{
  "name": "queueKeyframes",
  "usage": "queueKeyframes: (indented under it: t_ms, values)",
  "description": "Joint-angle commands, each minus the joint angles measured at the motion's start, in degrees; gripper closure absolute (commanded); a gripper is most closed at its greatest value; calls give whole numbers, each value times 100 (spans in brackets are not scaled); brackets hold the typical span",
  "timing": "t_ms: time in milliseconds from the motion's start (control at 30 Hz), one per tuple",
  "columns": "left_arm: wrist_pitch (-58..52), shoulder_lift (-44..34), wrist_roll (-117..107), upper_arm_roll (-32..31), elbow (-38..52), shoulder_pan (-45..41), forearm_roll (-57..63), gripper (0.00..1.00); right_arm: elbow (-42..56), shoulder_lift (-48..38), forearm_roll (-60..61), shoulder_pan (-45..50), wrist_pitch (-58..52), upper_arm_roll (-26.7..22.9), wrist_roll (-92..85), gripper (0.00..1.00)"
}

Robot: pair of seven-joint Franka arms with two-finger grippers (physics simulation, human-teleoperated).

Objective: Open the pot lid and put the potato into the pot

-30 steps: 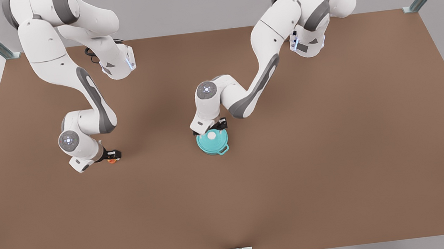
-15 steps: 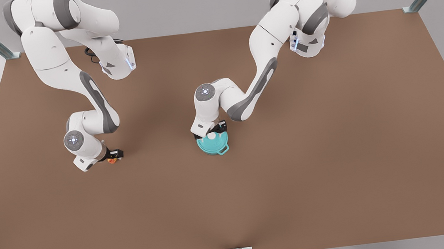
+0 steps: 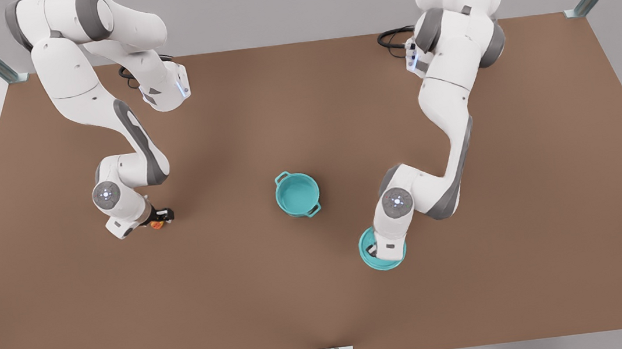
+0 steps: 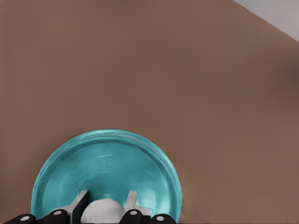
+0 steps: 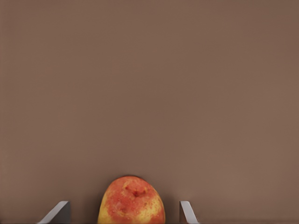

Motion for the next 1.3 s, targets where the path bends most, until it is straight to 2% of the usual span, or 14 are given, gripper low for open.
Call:
queueKeyframes:
  t_ms: [0, 67, 100, 233, 300, 333, 367, 400, 633, 667, 700, 733, 833, 1267]
  values:
    - [374, 106, 2421, -13, 8, 82, -67, 54, -3, -3, 10, 2, 4, 0, -67, 12]
    - [312, 18, 2447, -5, 17, 126, -93, 48, -3, 6, 10, 2, -5, 0, -94, 16]
    - [181, -43, 2719, -22, 34, 249, -111, 0, -3, 15, 10, -16, -5, 0, -129, 17]
    - [-267, -263, 3001, -5, 17, 354, 223, 0, -3, 15, 10, -25, -23, 0, -164, 31]
    - [-2718, -939, 6517, -207, 52, 1883, -1111, 0, -3, 6, 10, -34, -23, 0, -243, 40]
    - [-3212, -1931, 5974, -215, -246, 2095, -1412, 0, -3, 6, 10, -34, -23, 0, -252, 46]
    - [-2177, -3776, 5682, -163, -2072, 2174, -1306, 0, -3, 15, 10, -34, -23, 0, -287, 48]
    - [-2148, -4447, 5682, -154, -2506, 2280, -1306, 0, -3, 6, 10, -34, -23, 0, -287, 48]
    - [-2790, -4113, 5515, -198, -1521, 2526, -1227, 0, 94, -627, 10, 10, -752, 88, -270, 48]
    - [-2886, -4157, 5724, -154, -1565, 2639, -1191, 0, 137, -758, 10, 10, -883, 167, -261, 48]
    - [-3167, -4139, 6216, 378, -1626, 2327, -1428, 0, 216, -829, 10, 10, -1033, 211, -270, 48]
    - [-2351, -5052, 6253, 743, -3059, 2007, -1631, 0, 261, -961, 10, 10, -1148, 299, -270, 48]
    - [-3397, -4878, 6394, 866, -2682, 2367, -1666, 0, 348, -1180, 10, 10, -1200, 624, -261, 48]
    - [-2184, -4544, 6341, 734, -2699, 2332, -1482, 0, 1087, -1198, 72, 72, -1596, 2198, 416, 49]
